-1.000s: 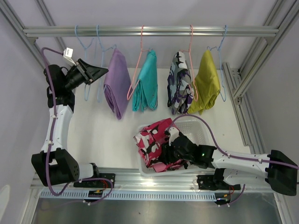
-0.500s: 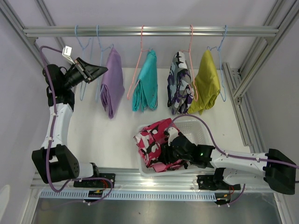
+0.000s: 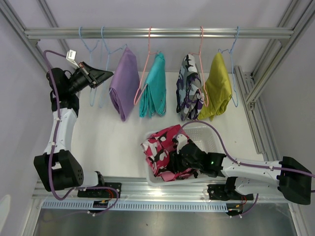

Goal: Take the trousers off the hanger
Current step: Pick up the hanger from the clothesline.

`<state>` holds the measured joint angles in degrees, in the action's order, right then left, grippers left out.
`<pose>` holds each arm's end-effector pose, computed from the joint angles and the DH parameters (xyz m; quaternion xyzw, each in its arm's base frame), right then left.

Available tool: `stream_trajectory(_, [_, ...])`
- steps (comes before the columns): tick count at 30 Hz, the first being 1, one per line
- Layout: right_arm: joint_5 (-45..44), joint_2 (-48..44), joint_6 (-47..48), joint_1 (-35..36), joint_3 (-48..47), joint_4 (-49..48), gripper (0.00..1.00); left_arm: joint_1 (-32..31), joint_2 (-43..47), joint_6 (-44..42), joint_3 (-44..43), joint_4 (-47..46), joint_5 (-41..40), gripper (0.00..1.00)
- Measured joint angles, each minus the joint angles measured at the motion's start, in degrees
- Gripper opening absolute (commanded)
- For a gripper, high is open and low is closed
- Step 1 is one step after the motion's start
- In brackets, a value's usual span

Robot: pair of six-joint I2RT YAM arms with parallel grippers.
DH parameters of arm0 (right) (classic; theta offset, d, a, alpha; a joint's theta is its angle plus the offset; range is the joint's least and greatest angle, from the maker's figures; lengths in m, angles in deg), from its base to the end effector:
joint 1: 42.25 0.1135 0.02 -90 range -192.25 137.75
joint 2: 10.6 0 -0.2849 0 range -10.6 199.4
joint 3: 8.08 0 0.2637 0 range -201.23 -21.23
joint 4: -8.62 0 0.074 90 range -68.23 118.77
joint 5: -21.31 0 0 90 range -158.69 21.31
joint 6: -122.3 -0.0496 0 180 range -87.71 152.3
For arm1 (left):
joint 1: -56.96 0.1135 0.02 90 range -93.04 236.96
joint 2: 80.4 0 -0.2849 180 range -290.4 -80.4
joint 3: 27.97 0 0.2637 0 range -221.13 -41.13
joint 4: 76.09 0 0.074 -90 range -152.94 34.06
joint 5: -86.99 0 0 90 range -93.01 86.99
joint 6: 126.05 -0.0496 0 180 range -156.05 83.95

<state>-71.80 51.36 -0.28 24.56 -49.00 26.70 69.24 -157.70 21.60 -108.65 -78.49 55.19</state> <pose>0.0923 0.2085 0.1923 -0.2545 0.8662 0.3116 0.2965 0.3219 0.0269 0.4171 -0.0401 0.6869 -0.5509 0.4723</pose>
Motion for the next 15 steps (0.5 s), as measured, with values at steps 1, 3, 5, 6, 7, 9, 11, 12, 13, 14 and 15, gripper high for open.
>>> stream_trajectory(1, [0.00,0.00,0.00,0.02,-0.02,-0.04,0.50,-0.20,0.04,-0.48,-0.11,0.46,-0.13,0.01])
stream_trajectory(3, [0.00,0.00,0.02,0.11,0.00,-0.09,0.50,-0.90,0.13,-1.86,-0.81,2.25,-0.81,0.00])
stream_trajectory(5, [0.00,0.00,0.02,0.15,0.00,-0.09,0.49,-1.88,0.15,-3.06,-1.81,4.24,-1.27,0.01])
stream_trajectory(6, [0.00,0.00,0.00,0.15,-0.02,-0.09,0.50,-2.32,0.15,-3.52,-2.19,4.92,-1.33,0.01])
stream_trajectory(7, [-0.02,0.00,0.00,0.22,0.00,-0.11,0.50,-2.84,0.15,-4.02,-2.82,6.16,-1.51,0.00])
stream_trajectory(9, [-0.04,0.00,0.00,0.39,0.00,-0.13,0.50,-3.72,0.15,-4.61,-4.61,8.92,-1.57,0.00])
stream_trajectory(11, [-0.07,-0.02,0.00,0.63,0.00,-0.17,0.50,-4.15,0.15,-4.74,-6.58,10.62,-1.68,0.00])
stream_trajectory(12, [-0.09,-0.02,-0.02,0.76,0.00,-0.20,0.50,-4.24,0.15,-4.76,-7.39,11.30,-1.95,0.01])
stream_trajectory(13, [-0.20,-0.02,-0.04,0.94,0.00,-0.20,0.49,-4.28,0.22,-5.03,-8.26,12.13,-2.16,0.00])
stream_trajectory(14, [-0.28,-0.07,-0.09,1.14,0.00,-0.22,0.49,-4.26,0.22,-5.27,-9.20,12.96,-2.34,0.00])
stream_trajectory(15, [-0.39,-0.15,-0.22,1.40,0.00,-0.20,0.49,-4.26,0.26,-5.57,-10.38,14.51,-2.51,0.00])
